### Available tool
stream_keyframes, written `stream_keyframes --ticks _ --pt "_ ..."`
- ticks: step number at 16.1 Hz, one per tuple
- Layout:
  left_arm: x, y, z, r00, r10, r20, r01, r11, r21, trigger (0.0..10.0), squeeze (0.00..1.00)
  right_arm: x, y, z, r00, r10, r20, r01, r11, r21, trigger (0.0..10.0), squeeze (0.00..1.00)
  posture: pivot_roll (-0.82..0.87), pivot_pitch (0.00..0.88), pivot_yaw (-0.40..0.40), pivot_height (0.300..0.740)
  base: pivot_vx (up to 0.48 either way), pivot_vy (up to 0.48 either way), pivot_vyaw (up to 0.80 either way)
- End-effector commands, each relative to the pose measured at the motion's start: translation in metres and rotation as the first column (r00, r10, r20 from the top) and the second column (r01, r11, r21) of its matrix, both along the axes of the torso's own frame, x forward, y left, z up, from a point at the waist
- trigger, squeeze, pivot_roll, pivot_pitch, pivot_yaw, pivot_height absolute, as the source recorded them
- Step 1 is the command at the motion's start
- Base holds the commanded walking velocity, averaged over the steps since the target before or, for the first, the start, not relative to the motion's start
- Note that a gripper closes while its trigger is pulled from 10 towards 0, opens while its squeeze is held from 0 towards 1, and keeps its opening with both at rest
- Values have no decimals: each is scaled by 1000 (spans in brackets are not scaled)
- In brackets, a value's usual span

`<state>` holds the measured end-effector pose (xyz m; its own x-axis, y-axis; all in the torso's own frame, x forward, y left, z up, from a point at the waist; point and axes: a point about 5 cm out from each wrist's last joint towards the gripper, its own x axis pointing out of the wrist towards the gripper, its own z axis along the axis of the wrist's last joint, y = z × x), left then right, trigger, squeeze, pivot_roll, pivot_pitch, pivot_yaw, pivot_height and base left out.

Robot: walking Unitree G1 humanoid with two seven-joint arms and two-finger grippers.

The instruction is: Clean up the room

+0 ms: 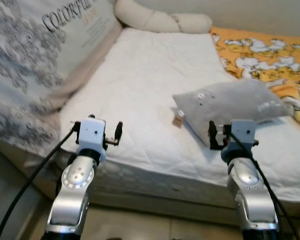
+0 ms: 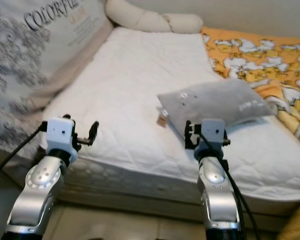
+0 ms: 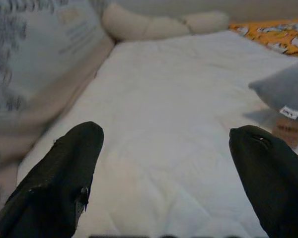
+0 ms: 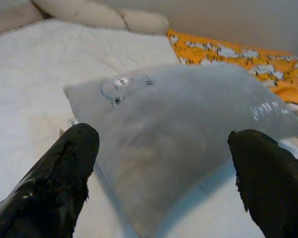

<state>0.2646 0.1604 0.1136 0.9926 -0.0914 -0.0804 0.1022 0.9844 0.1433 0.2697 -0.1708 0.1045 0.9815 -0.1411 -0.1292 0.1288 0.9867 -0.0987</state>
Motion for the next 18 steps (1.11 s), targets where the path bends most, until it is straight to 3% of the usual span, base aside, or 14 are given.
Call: stream_keyframes --ticks 1,2,3,5,8,11,18 --pt "2 4 1 1000 17 -1 -17 1000 -14 10000 0 1 2 0 1000 22 -16 -22 1000 2 10000 1000 113 0 -5 740 0 0 0" --pt "2 4 1 1000 15 -1 -15 1000 -10 10000 0 1 3 0 1000 27 -15 -27 1000 2 10000 1000 113 0 -5 740 0 0 0" --pt "2 4 1 1000 17 -3 -17 1000 -20 10000 0 1 4 0 999 32 -12 -32 999 0 10000 0 113 0 -5 740 0 0 0" --pt "1 3 1 1000 -1 -7 1 1000 -27 10000 0 1 4 0 999 30 -13 -30 1000 -7 10000 0 114 0 -3 740 0 0 0" --pt "2 5 1 1000 0 -7 0 1000 -23 10000 0 2 5 0 1000 28 -13 -28 1000 8 10000 0 114 0 0 740 377 0 0" --pt "3 6 1 1000 3 -4 -3 1000 -23 10000 0 3 4 -1 999 21 -25 -21 1000 -7 10000 0 115 0 1 740 381 0 -771" --pt "4 7 2 1000 9 0 -9 1000 -21 10000 0 4 4 -1 999 26 -24 -27 999 -19 10000 0 115 0 3 740 381 0 0"
